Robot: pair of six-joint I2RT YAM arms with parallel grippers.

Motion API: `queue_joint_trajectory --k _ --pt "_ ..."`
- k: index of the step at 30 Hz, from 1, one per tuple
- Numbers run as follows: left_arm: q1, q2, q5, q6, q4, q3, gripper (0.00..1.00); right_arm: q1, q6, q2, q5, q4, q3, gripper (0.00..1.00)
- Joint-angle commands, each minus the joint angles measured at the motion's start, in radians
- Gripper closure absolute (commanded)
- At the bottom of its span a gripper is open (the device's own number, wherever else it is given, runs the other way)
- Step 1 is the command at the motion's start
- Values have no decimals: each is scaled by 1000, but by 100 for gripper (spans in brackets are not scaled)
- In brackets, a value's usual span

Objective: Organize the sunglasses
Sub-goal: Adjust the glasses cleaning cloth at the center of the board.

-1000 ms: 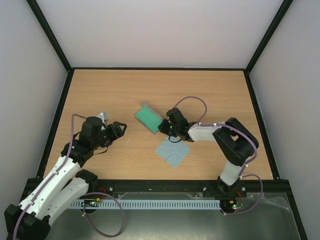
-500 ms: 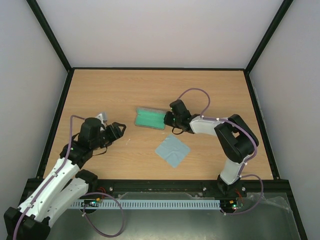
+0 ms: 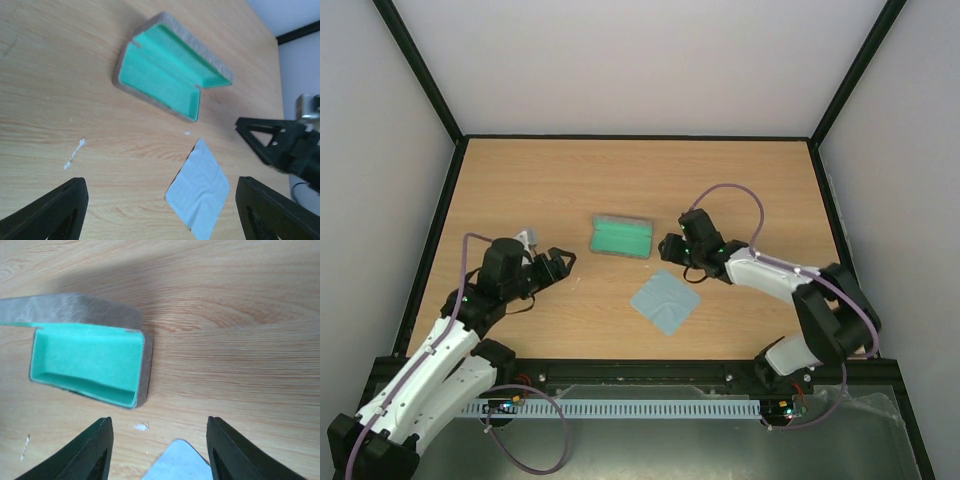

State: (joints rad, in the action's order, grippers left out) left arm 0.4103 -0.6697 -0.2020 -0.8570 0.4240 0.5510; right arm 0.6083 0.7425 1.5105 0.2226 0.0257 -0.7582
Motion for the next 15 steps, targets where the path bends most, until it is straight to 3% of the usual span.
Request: queue_joint_trajectory --k 1,7,15 --pt "59 -4 -11 -24 -23 -48 16 7 -73 -107 -48 150 43 44" --pt "228 -62 70 -117 -123 -117 19 24 -54 -230 -57 217 121 44" --pt "430 -323 170 -136 -231 -35 50 28 6 -360 -60 241 201 46"
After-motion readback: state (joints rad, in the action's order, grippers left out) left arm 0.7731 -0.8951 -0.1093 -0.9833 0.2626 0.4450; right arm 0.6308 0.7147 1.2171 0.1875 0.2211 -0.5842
